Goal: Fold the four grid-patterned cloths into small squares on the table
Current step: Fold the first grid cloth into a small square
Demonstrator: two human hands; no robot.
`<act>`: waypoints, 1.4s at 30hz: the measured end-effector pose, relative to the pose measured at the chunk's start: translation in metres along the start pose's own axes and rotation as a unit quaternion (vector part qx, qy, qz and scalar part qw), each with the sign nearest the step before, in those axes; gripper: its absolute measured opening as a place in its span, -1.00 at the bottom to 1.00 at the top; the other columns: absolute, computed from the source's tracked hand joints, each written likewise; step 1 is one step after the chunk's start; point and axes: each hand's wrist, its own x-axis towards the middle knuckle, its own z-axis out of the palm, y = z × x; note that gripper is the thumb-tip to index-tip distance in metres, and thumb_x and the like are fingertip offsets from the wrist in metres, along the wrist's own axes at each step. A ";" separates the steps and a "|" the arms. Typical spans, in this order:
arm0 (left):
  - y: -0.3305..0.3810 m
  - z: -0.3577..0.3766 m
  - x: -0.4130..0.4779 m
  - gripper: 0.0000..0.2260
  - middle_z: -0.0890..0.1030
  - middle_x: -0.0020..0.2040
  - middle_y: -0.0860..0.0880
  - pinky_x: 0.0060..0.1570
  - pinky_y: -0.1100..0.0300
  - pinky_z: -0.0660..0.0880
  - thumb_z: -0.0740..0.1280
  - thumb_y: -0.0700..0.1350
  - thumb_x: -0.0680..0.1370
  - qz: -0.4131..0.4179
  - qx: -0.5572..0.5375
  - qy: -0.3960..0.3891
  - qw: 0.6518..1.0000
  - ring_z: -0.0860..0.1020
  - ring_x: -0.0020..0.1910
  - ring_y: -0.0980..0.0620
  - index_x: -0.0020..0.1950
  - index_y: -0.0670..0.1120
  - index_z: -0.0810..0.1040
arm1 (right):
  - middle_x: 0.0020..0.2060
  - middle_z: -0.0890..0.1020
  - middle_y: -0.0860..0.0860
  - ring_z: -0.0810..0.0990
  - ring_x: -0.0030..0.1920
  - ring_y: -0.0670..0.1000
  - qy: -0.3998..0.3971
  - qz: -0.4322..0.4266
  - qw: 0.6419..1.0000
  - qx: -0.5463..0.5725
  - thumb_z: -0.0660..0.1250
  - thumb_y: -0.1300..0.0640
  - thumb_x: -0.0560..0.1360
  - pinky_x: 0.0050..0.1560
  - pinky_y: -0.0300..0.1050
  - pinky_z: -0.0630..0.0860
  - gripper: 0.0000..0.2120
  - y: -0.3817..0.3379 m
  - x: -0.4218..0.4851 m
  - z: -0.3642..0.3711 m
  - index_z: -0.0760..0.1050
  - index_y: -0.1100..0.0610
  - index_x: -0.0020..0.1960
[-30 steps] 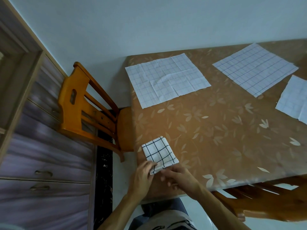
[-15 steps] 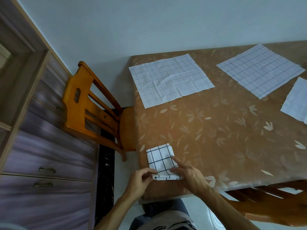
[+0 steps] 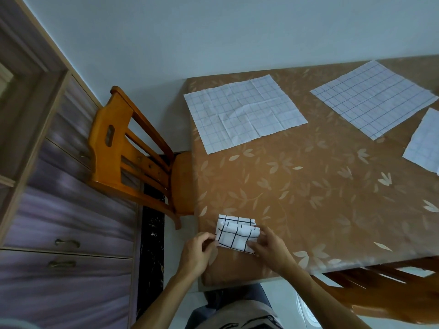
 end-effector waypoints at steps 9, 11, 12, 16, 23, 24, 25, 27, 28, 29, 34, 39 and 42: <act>0.010 0.006 0.003 -0.93 0.64 -0.09 0.13 -0.15 0.14 0.62 0.33 0.00 0.59 -0.033 0.013 0.011 0.999 0.65 -0.21 0.15 -0.04 0.18 0.49 | -0.12 0.68 -0.04 0.68 -0.14 -0.01 0.072 0.039 0.996 0.037 0.34 -0.01 0.55 -0.05 0.06 0.65 -0.57 0.005 0.008 0.008 0.28 -0.10 0.37; 0.015 0.005 0.002 -0.82 0.62 -0.06 0.13 -0.19 0.30 0.59 0.34 -0.09 0.59 -0.047 -0.003 0.016 0.999 0.64 -0.27 0.21 0.15 0.12 0.45 | -0.10 0.68 -0.05 0.68 -0.13 0.00 0.090 0.033 0.995 0.022 0.34 -0.03 0.55 -0.07 0.09 0.66 -0.59 0.005 0.009 0.010 0.29 -0.12 0.34; 0.015 0.004 0.001 -0.74 0.61 -0.05 0.14 -0.18 0.32 0.58 0.36 -0.12 0.58 -0.056 -0.013 0.016 0.998 0.63 -0.26 0.23 0.23 0.08 0.42 | -0.10 0.68 -0.05 0.68 -0.12 0.00 0.094 0.033 0.995 0.018 0.34 -0.03 0.55 -0.08 0.09 0.66 -0.60 0.004 0.009 0.011 0.29 -0.12 0.33; 0.011 0.005 0.005 -0.70 0.61 -0.01 0.17 -0.06 0.01 0.62 0.37 -0.02 0.57 -0.084 0.007 0.009 0.996 0.65 -0.16 0.10 0.28 0.12 0.43 | -0.12 0.68 -0.04 0.67 -0.13 -0.02 0.109 0.047 0.993 0.000 0.34 0.00 0.56 -0.08 0.01 0.66 -0.60 -0.001 0.009 0.013 0.31 -0.07 0.34; 0.032 0.009 0.009 -0.82 0.58 -0.04 0.12 -0.19 0.23 0.48 0.30 0.06 0.60 -0.094 0.078 0.053 0.991 0.57 -0.10 0.11 0.16 0.06 0.48 | -0.17 0.66 -0.04 0.67 -0.15 0.01 0.131 0.057 0.989 -0.040 0.34 0.01 0.56 -0.15 -0.09 0.62 -0.58 -0.005 0.007 0.016 0.27 -0.05 0.35; 0.034 0.010 0.009 -0.83 0.59 -0.04 0.10 -0.19 0.20 0.50 0.30 0.07 0.60 -0.100 0.090 0.063 0.989 0.58 -0.09 0.08 0.15 0.06 0.47 | -0.17 0.67 -0.03 0.67 -0.15 0.02 0.134 0.060 0.988 -0.043 0.34 0.01 0.55 -0.14 -0.05 0.63 -0.58 -0.005 0.008 0.016 0.27 -0.05 0.35; 0.037 0.011 0.008 -0.83 0.60 -0.06 0.09 -0.20 0.17 0.52 0.29 0.08 0.60 -0.101 0.104 0.073 0.987 0.59 -0.10 0.06 0.13 0.06 0.47 | -0.18 0.67 -0.02 0.67 -0.16 0.03 0.137 0.062 0.988 -0.047 0.34 0.00 0.55 -0.13 -0.01 0.63 -0.58 -0.005 0.009 0.017 0.26 -0.05 0.34; 0.043 0.011 0.007 -0.84 0.57 -0.15 0.09 -0.24 0.15 0.53 0.27 0.10 0.60 -0.093 0.142 0.087 0.982 0.59 -0.16 0.05 0.08 0.06 0.44 | -0.23 0.66 -0.02 0.66 -0.20 0.03 0.143 0.064 0.986 -0.051 0.34 0.01 0.55 -0.15 0.00 0.63 -0.59 -0.006 0.009 0.018 0.27 -0.03 0.33; 0.045 0.010 0.007 -0.85 0.53 -0.18 0.10 -0.27 0.16 0.51 0.27 0.10 0.60 -0.091 0.162 0.087 0.979 0.59 -0.18 0.05 0.05 0.05 0.41 | -0.26 0.65 -0.03 0.65 -0.21 0.02 0.147 0.064 0.986 -0.053 0.34 0.01 0.55 -0.16 0.00 0.63 -0.59 -0.006 0.010 0.019 0.27 -0.02 0.33; 0.047 0.010 0.006 -0.84 0.50 -0.20 0.11 -0.29 0.18 0.49 0.25 0.11 0.60 -0.087 0.183 0.085 0.976 0.59 -0.19 0.06 0.03 0.05 0.38 | -0.28 0.65 -0.03 0.65 -0.23 0.02 0.152 0.063 0.985 -0.055 0.34 0.01 0.55 -0.18 0.00 0.62 -0.59 -0.006 0.010 0.019 0.28 -0.01 0.33; 0.043 0.013 0.011 -0.75 0.45 0.12 -0.04 -0.04 0.20 0.50 0.29 -0.15 0.59 0.062 0.365 0.039 0.928 0.48 0.05 0.01 0.25 -0.04 0.39 | -0.24 0.66 0.01 0.65 -0.21 0.08 0.163 0.062 0.981 -0.081 0.30 0.00 0.56 -0.21 0.01 0.60 -0.61 -0.005 0.011 0.022 0.27 0.01 0.33; 0.036 0.022 0.011 -0.58 0.42 0.31 -0.12 0.18 0.06 0.45 0.34 -0.26 0.53 0.134 0.420 -0.012 0.897 0.44 0.20 -0.10 0.35 -0.07 0.36 | 0.12 0.58 0.09 0.60 0.05 0.13 0.236 -0.070 0.940 -0.234 0.36 0.09 0.54 -0.03 0.00 0.57 -0.62 -0.008 0.004 0.041 0.40 0.11 0.32; 0.027 0.024 0.012 -0.61 0.60 0.05 -0.09 -0.12 0.09 0.57 0.55 -0.21 0.35 0.174 0.404 0.012 0.898 0.57 -0.08 -0.06 0.13 -0.06 0.56 | 0.35 0.51 0.13 0.53 0.31 0.15 0.208 -0.212 0.891 -0.343 0.34 0.20 0.45 0.26 0.04 0.51 -0.53 -0.004 0.005 0.059 0.43 0.10 0.35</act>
